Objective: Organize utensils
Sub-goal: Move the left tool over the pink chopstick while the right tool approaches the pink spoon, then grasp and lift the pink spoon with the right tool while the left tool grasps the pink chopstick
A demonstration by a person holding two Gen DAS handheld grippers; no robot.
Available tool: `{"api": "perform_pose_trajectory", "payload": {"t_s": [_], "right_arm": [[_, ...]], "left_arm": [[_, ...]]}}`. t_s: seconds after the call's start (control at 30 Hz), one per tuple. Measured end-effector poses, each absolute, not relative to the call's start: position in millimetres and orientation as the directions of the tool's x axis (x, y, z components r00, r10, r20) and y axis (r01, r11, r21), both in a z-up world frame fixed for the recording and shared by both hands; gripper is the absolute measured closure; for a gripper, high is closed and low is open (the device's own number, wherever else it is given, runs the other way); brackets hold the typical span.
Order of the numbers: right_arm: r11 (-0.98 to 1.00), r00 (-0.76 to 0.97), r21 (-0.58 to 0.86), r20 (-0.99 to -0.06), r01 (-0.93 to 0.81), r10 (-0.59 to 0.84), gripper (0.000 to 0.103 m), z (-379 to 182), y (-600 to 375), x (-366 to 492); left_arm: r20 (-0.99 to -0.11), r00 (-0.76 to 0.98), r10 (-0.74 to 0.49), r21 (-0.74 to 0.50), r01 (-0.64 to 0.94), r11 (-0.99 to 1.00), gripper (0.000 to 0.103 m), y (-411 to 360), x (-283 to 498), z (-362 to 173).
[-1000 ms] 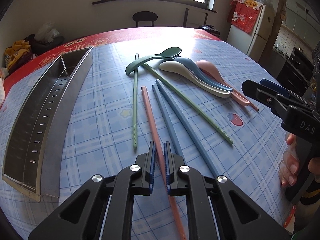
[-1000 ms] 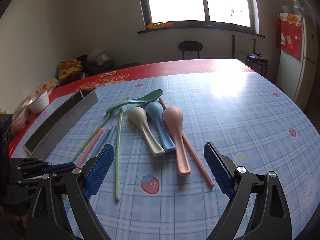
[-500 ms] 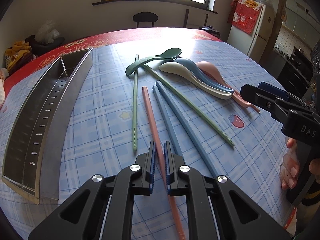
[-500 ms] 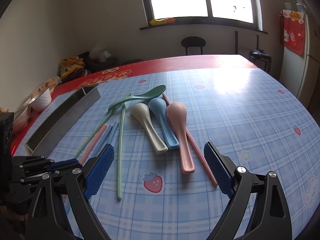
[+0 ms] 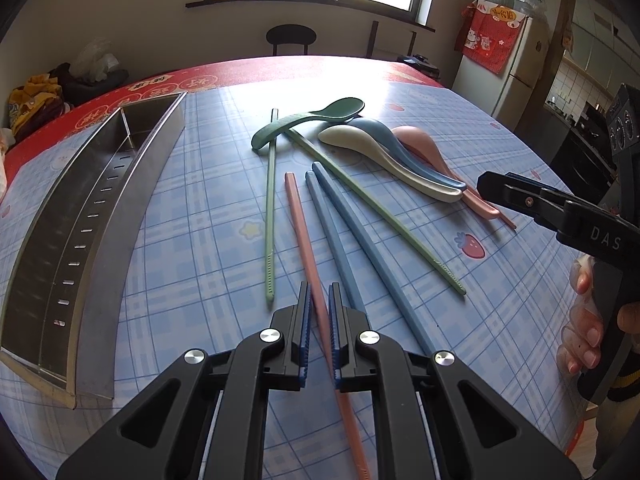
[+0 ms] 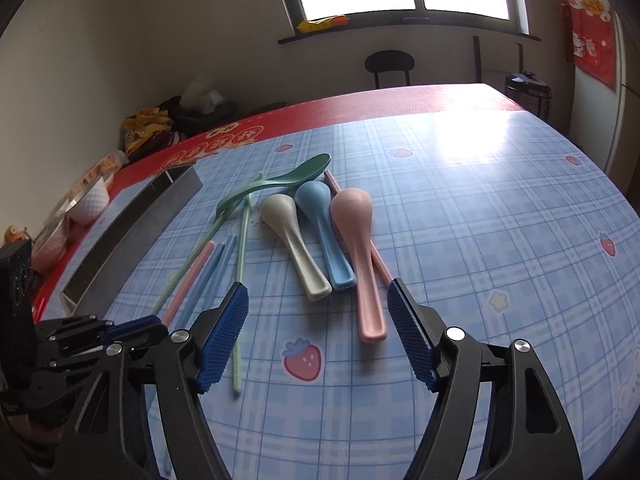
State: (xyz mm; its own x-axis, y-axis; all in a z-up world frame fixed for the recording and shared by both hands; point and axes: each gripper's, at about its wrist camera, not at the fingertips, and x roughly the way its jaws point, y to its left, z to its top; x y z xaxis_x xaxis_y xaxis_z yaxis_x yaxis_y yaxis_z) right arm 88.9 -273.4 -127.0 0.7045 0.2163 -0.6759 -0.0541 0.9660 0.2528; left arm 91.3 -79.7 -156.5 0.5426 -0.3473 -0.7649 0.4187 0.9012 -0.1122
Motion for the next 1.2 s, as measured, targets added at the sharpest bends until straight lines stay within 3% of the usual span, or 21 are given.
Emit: {"api": "perform_pose_trajectory", "payload": {"t_s": [0.33, 0.43, 1.2], "right_arm": [[0.980, 0.686, 0.200, -0.711, -0.013, 0.154, 0.080, -125, -281, 125], [0.979, 0.658, 0.204, -0.737, 0.003, 0.152, 0.086, -132, -281, 141], [0.996, 0.597, 0.082, -0.797, -0.038, 0.088, 0.085, -152, -257, 164]], "left_arm": [[-0.765, 0.546, -0.342, -0.104, 0.420, 0.902, 0.094, -80, 91, -157], [-0.761, 0.537, -0.364, -0.135, 0.418, 0.898, 0.094, -75, 93, -158], [-0.759, 0.535, -0.371, -0.142, 0.420, 0.896, 0.094, -74, 92, -158]]}}
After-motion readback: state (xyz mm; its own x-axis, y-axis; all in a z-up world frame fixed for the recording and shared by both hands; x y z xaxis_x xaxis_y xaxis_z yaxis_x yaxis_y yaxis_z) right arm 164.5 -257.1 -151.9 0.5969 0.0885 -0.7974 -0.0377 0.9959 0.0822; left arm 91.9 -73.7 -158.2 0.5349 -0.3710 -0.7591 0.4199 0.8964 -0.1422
